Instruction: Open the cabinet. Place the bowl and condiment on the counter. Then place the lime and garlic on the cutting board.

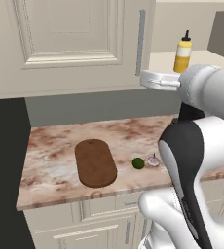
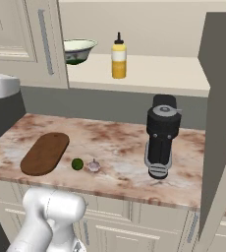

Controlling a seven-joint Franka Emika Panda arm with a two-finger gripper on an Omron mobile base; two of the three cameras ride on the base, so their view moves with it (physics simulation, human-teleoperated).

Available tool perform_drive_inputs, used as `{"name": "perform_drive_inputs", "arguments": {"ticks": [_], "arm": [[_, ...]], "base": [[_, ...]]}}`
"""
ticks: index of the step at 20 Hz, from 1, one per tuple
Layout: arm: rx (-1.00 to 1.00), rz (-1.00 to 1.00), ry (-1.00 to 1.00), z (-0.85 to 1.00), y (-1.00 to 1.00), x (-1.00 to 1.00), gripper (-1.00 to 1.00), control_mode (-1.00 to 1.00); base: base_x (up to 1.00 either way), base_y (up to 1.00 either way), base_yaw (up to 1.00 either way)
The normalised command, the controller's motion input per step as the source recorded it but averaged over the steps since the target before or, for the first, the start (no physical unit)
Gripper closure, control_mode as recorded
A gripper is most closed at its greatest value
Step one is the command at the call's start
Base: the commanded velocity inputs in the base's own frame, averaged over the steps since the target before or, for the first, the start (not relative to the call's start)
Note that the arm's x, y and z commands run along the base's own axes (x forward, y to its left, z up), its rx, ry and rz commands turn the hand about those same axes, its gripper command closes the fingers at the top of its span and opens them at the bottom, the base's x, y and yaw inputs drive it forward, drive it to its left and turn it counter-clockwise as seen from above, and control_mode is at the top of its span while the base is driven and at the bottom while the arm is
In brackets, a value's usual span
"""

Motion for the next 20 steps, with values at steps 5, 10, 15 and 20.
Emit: {"name": "perform_drive_inputs", "arguments": {"ticks": [5,10,15,20], "arm": [[-0.15,0.0,0.05,0.04,0.0,0.27,-1.0,-1.0],[-0.11,0.0,0.08,0.15,0.0,0.45,-1.0,-1.0],[-0.08,0.0,0.09,0.11,0.0,0.49,-1.0,-1.0],[-0.05,0.0,0.03,0.0,0.0,0.47,-1.0,-1.0]], "base": [[0.0,0.0,0.0],[0.0,0.0,0.0],[0.0,0.0,0.0],[0.0,0.0,0.0]]}}
